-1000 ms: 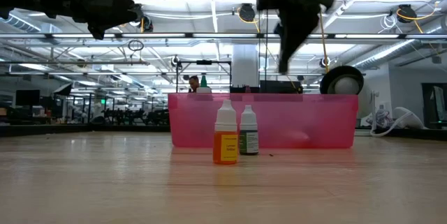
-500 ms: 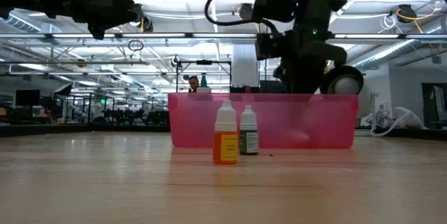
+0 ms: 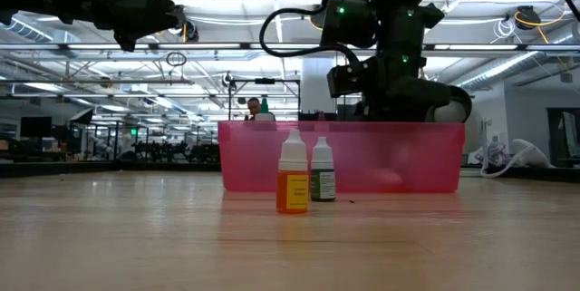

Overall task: Pick & Place food coloring
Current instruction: Put the small purple food coloring bottle into the red bin, then put the small green food coloring bottle into the red bin

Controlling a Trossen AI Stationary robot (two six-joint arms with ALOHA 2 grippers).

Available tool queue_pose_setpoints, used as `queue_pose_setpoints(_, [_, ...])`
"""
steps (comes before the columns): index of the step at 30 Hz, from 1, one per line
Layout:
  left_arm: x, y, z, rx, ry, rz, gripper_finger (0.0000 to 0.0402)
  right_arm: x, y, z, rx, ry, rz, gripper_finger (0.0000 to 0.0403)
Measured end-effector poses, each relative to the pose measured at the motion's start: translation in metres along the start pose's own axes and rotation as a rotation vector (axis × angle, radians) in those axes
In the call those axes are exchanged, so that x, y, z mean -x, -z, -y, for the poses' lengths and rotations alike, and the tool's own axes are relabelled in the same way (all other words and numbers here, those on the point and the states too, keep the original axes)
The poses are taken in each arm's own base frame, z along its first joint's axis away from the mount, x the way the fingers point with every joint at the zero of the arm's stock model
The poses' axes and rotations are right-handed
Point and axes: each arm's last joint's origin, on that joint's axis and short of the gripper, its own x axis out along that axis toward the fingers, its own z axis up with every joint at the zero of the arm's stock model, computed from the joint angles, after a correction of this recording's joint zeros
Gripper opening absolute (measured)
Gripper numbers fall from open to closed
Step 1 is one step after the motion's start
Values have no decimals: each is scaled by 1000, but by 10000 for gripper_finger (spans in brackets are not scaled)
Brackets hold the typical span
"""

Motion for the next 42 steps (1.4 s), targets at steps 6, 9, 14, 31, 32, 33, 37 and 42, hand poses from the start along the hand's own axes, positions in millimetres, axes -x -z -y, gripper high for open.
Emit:
queue_pose_setpoints(6, [0,0,0,0,0,0,170,-1,1,0,-14,1,-10,116])
queue_pose_setpoints(9, [0,0,0,0,0,0,170,0,1,0,-28,0,-9,123])
queue_pose_setpoints(14, [0,0,0,0,0,0,170,9,1,0,-29,3,18,119])
queue_pose_setpoints(31, [0,0,0,0,0,0,170,74,-12,-71,178,-68,405,148])
queue_pose_setpoints(32, [0,0,0,0,0,0,170,73,-16,-82,209,-73,425,159])
queue_pose_setpoints(33, [0,0,0,0,0,0,170,73,-21,-93,240,-65,436,169])
queue_pose_setpoints(37, [0,0,0,-1,0,-3,170,70,-35,-127,363,9,387,200])
queue_pose_setpoints(42, [0,0,0,0,1,0,170,61,-57,-150,457,55,272,207])
